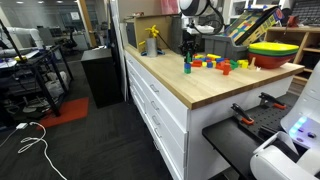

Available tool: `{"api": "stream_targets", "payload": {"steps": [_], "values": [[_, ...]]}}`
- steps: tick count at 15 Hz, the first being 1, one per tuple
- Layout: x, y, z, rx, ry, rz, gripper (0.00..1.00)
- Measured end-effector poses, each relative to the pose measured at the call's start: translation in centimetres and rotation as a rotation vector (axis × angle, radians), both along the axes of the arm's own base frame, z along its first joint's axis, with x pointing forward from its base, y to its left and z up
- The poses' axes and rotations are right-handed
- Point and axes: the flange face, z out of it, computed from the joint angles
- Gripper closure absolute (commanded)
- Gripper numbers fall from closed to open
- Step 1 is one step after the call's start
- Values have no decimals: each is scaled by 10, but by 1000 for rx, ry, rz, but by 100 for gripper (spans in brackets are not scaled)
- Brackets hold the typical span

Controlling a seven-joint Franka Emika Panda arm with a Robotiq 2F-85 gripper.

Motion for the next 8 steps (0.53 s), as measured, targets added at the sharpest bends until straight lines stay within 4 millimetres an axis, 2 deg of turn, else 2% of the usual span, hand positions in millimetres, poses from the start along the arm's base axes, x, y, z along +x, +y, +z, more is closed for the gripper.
{"api": "stream_targets", "payload": {"steps": [8], "values": [[-1, 3, -1, 18, 8, -36, 92]]}}
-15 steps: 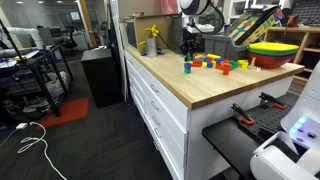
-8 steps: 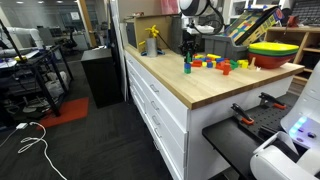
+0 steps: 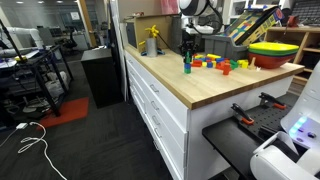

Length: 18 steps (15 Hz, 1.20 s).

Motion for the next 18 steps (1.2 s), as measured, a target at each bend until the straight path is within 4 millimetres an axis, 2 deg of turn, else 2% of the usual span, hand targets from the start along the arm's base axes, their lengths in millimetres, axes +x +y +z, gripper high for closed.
{"api": "stream_targets", "payload": {"steps": [18], "values": [[1, -3, 0, -2, 1, -24, 92]]}}
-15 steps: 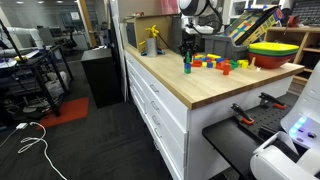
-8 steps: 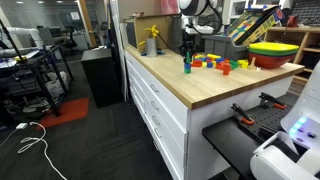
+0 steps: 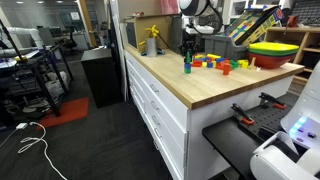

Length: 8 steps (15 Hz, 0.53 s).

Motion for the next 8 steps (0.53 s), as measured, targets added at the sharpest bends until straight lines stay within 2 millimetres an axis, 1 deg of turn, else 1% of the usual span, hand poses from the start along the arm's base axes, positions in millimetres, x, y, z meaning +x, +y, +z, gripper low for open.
{"api": "stream_targets", "payload": {"steps": [8], "values": [[-2, -2, -3, -2, 7, -3, 92]]}}
